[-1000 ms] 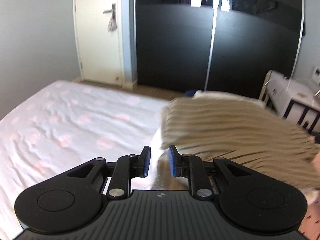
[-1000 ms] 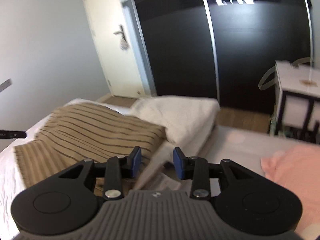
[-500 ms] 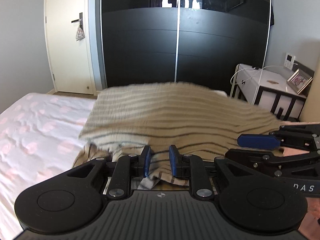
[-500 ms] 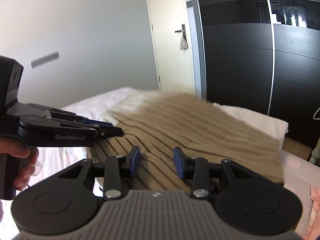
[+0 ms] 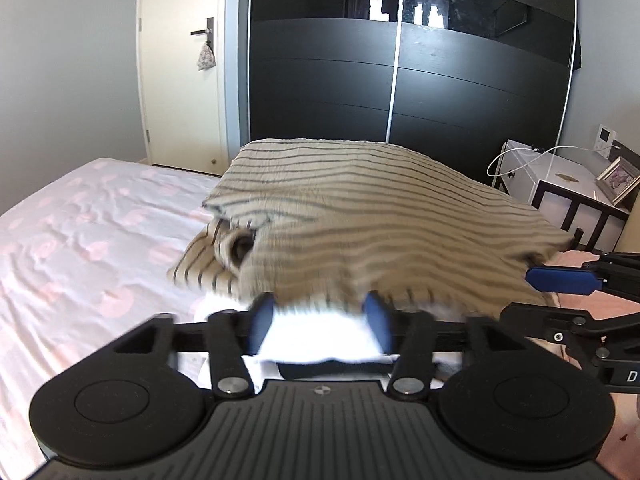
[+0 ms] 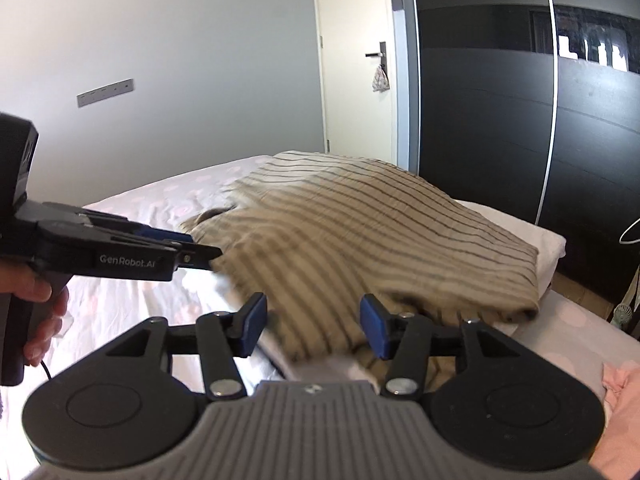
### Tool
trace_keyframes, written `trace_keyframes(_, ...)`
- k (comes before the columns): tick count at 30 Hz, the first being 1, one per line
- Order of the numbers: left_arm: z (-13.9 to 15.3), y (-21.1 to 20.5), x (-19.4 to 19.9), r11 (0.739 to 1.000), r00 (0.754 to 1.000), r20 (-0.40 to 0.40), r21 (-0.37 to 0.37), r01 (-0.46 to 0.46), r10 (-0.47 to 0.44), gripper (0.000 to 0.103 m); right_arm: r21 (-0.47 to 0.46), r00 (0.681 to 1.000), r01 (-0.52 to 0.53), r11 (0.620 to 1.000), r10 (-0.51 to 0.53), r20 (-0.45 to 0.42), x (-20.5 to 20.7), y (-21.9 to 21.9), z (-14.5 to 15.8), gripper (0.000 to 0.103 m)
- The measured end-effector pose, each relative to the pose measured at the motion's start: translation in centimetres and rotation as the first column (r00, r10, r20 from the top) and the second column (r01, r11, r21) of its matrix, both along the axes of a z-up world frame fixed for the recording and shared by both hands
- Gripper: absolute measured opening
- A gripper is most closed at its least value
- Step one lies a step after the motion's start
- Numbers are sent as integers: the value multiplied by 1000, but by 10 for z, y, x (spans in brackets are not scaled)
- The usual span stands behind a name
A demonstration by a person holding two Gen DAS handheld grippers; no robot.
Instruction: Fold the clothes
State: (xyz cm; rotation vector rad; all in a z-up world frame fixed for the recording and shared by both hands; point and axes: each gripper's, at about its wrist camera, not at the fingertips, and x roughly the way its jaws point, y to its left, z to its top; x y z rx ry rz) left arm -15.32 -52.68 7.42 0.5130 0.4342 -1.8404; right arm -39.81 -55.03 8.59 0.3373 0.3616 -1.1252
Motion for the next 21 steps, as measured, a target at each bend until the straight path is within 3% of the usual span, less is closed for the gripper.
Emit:
trace_keyframes(6,13,42,-5,998,999,-20,-46,-45,44,55,-71,1000,-12,997,14,18,-13,30,16,57)
trace_keyframes(9,28,67,-12,992,997,-47,-103,-69,65,59,-126,1000,9,992,-6,30,-20,44,29,68)
trace_keyframes(13,49,101,-27,976,992,-46,-180,-126,119,76,-159,998,53,986,-47,45,-27,58,42,77)
trace_keyframes(14,54,110,-32,969,990,-50,-203,-138,131,78,-167,997,64,984,-57,49,-28,62,45,83)
trace_keyframes(16,64,127,-39,957,986,-59,-241,-163,154,82,-183,995,87,979,-77,56,-31,69,51,84)
trace_keyframes(17,67,131,-41,956,984,-64,-235,-175,164,88,-190,994,98,977,-88,60,-33,73,54,84)
trace_keyframes(21,77,148,-48,951,975,-84,-214,-221,208,91,-219,989,141,965,-127,77,-39,87,66,90)
